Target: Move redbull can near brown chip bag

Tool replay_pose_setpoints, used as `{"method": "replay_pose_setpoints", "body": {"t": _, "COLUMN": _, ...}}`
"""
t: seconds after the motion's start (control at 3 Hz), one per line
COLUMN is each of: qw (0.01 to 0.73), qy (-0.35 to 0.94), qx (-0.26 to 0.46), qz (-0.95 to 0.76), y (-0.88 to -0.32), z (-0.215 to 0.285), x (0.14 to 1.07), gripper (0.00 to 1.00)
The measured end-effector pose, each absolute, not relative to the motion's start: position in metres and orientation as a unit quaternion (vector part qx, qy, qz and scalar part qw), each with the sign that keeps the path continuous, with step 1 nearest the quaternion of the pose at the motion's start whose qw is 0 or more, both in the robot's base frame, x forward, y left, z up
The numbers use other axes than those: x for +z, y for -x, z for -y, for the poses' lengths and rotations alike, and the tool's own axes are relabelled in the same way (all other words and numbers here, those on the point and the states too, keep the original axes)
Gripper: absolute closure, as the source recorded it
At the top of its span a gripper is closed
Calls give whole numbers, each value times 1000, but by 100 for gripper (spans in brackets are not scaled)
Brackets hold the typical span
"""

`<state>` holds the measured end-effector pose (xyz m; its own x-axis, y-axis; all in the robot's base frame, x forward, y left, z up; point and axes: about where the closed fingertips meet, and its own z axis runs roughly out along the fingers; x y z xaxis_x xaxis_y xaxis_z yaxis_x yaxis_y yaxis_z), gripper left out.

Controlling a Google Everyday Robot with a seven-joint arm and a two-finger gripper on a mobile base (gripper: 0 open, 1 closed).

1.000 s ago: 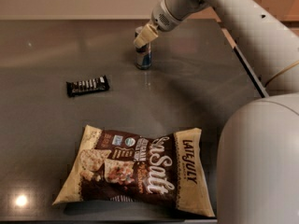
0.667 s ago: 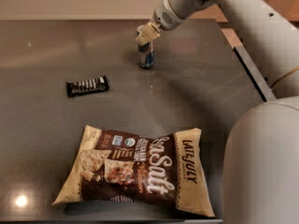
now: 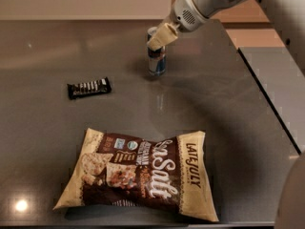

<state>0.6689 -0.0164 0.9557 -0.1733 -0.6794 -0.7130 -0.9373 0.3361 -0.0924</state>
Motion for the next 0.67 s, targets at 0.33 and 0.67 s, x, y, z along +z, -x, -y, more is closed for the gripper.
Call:
{"method": "replay_pose_setpoints", "body": {"t": 0.33, "qw": 332, "qy": 558, "qx": 202, "qz": -733, "y": -628, "z": 30, "x": 963, "gripper": 100}}
{"method": "replay_pose_setpoints", "body": {"t": 0.67, "qw": 318, "qy": 570, "qx": 216, "qz": -726, "y": -587, "z": 40, "x": 965, "gripper": 100}}
